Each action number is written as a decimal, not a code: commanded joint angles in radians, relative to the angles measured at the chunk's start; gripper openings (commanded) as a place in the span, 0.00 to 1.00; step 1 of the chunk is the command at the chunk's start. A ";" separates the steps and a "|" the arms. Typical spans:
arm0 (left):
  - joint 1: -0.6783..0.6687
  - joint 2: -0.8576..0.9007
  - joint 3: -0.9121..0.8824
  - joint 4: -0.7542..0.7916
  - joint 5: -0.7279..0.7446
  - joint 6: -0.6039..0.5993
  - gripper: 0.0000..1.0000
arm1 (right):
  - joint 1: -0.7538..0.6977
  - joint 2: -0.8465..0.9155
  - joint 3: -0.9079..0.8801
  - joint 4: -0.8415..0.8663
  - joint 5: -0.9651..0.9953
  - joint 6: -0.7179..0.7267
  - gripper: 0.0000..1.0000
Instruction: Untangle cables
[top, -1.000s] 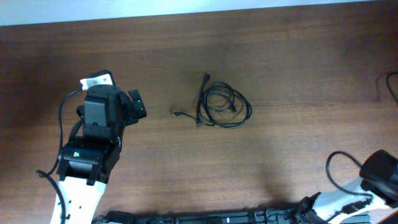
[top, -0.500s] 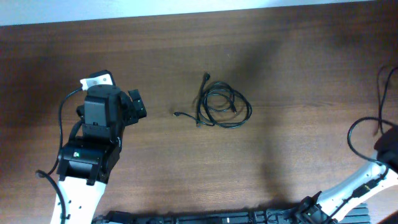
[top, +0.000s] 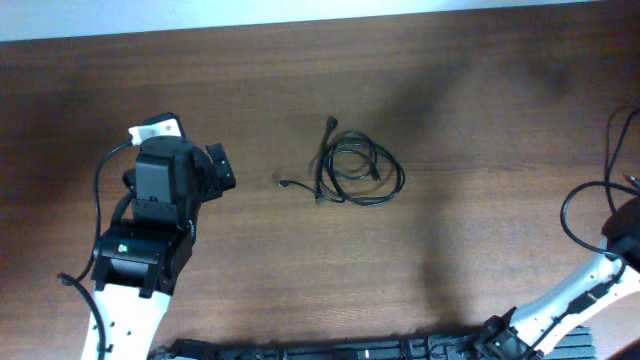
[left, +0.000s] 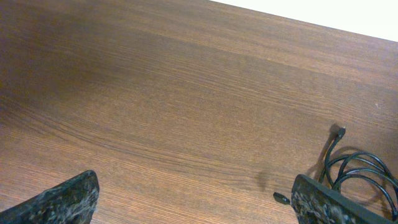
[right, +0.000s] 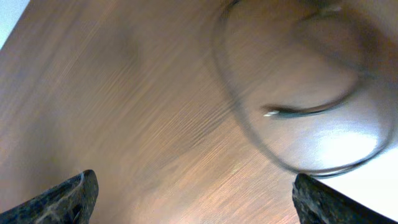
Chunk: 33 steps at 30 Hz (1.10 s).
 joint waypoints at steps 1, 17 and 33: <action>0.004 -0.009 0.005 0.002 0.003 -0.010 0.99 | 0.098 0.001 0.005 -0.072 -0.195 -0.217 0.99; 0.004 -0.009 0.005 0.002 0.003 -0.010 0.99 | 0.603 0.001 -0.344 -0.080 -0.194 -0.261 0.99; 0.004 -0.009 0.005 0.002 0.003 -0.010 0.99 | 0.868 0.001 -0.891 0.252 -0.379 -0.212 0.84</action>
